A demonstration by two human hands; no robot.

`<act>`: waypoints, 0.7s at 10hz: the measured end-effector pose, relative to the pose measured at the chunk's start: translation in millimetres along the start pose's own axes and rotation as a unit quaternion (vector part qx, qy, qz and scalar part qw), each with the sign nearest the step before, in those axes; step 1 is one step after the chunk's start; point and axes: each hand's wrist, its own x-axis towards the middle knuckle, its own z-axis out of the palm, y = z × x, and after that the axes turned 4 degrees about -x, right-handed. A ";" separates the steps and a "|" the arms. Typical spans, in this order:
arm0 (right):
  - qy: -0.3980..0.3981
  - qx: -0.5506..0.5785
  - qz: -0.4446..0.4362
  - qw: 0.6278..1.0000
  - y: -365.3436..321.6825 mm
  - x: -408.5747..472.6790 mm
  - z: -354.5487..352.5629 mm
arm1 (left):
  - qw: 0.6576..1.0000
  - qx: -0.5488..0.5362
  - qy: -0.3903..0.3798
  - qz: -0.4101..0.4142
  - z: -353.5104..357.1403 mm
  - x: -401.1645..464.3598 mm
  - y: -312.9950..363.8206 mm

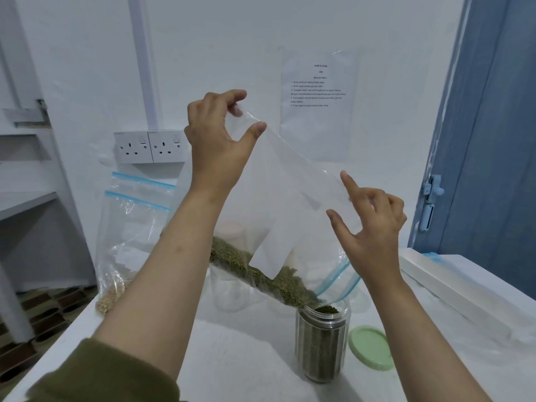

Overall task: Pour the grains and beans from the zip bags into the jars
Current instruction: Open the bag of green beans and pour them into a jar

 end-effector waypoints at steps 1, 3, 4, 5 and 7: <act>0.000 -0.005 -0.014 1.000 0.3 -0.1 -0.2 | 1.000 0.000 0.002 0.002 0.6 0.7 -0.1; 0.001 -0.016 -0.038 0.999 1.3 -0.9 1.3 | 1.000 0.000 0.004 0.001 1.7 0.2 0.1; 0.000 -0.021 -0.038 0.999 3.3 -0.9 1.8 | 1.000 0.001 0.004 0.001 1.7 0.2 0.1; -0.006 -0.018 -0.031 0.999 4.0 0.0 1.7 | 1.000 -0.001 0.004 0.001 2.2 -0.2 0.3; 0.010 -0.021 -0.034 0.999 5.0 1.2 3.8 | 1.000 -0.003 0.001 0.003 2.3 0.0 2.7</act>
